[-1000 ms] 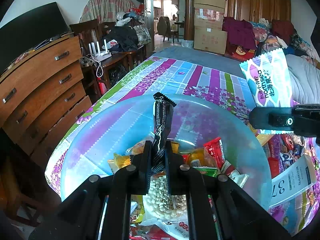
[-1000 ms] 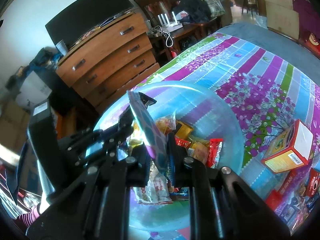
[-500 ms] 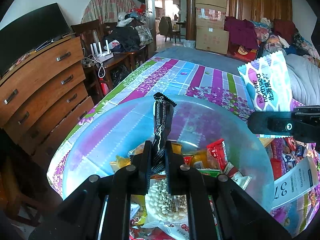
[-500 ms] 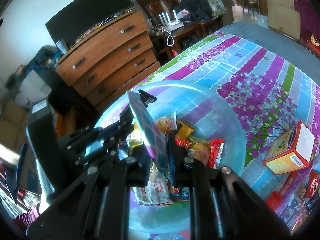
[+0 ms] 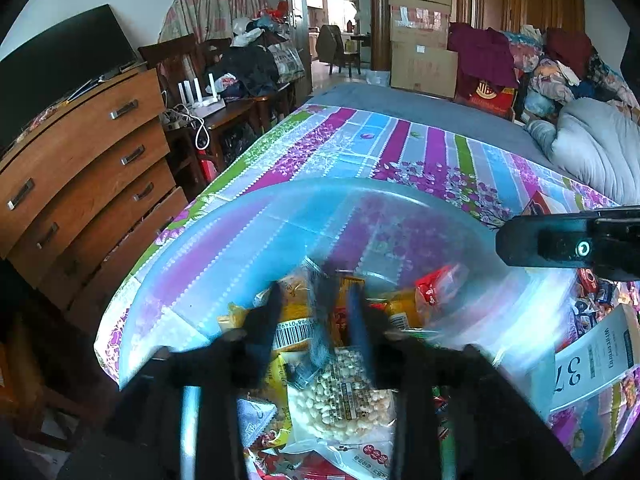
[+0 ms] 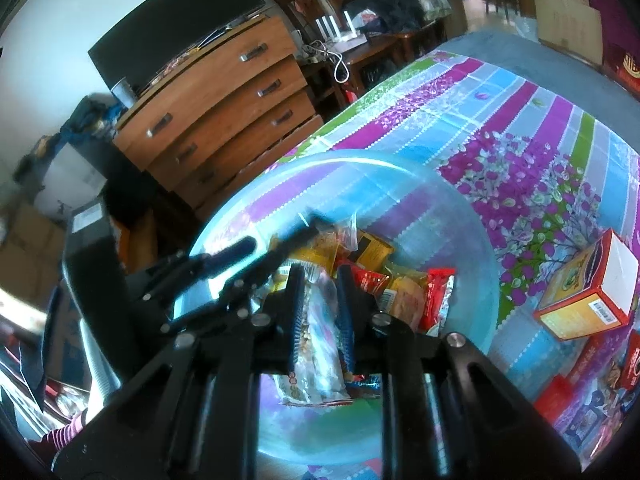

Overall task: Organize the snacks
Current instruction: 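Open both tools to drop the snacks into the bowl, then move both tools back over the scattered snack packets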

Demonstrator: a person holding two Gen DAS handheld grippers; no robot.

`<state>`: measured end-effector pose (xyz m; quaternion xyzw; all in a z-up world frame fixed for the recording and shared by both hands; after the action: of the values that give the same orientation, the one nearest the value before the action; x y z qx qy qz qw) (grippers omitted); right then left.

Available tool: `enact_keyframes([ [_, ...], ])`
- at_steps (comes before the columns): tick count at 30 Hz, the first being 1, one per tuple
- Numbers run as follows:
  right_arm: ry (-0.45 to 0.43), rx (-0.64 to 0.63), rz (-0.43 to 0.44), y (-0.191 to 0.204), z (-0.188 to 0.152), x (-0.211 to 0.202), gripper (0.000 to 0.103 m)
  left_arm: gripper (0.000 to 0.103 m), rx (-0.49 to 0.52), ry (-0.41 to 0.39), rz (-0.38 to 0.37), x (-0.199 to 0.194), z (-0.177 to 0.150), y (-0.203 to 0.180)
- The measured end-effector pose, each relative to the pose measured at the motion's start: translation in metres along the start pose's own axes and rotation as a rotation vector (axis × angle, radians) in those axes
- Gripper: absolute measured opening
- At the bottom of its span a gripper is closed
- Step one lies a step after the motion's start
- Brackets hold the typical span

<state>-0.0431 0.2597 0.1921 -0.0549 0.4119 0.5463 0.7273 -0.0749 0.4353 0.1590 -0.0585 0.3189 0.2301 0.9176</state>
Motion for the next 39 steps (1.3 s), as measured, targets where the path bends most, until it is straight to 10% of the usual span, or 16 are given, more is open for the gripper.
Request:
enact_keyframes([
  [5,-0.012,0.0,0.005,0.003,-0.001,-0.005,0.052,0.074,0.004,-0.017,0.028,-0.001,-0.002,0.001],
  [13,-0.16,-0.098,0.029,0.048,-0.023,-0.064,0.06,0.076,-0.095,-0.113,-0.023,-0.036,-0.003,0.013],
  [20,-0.449,-0.203,0.01,0.081,-0.101,-0.155,0.087,0.078,-0.158,-0.302,-0.171,-0.117,-0.011,-0.004],
  [29,-0.335,-0.065,-0.066,0.037,-0.224,-0.197,0.088,0.088,0.005,-0.323,-0.322,-0.184,-0.031,-0.087],
  [39,-0.233,0.294,-0.238,-0.087,-0.35,-0.25,0.085,0.086,0.303,-0.248,-0.715,-0.224,-0.063,-0.286],
])
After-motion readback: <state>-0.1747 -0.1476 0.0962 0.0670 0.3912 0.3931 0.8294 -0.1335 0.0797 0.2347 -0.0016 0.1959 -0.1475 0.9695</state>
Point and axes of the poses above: each gripper's, at about its wrist camera, not at the fingertips, and x roughly the way its jaws point, y to its left, z to its top, the point moved 3 cm from there along x, roughly the way its jaws point, and after that the axes turned 7 degrees about -y, right-handed, at the moved point
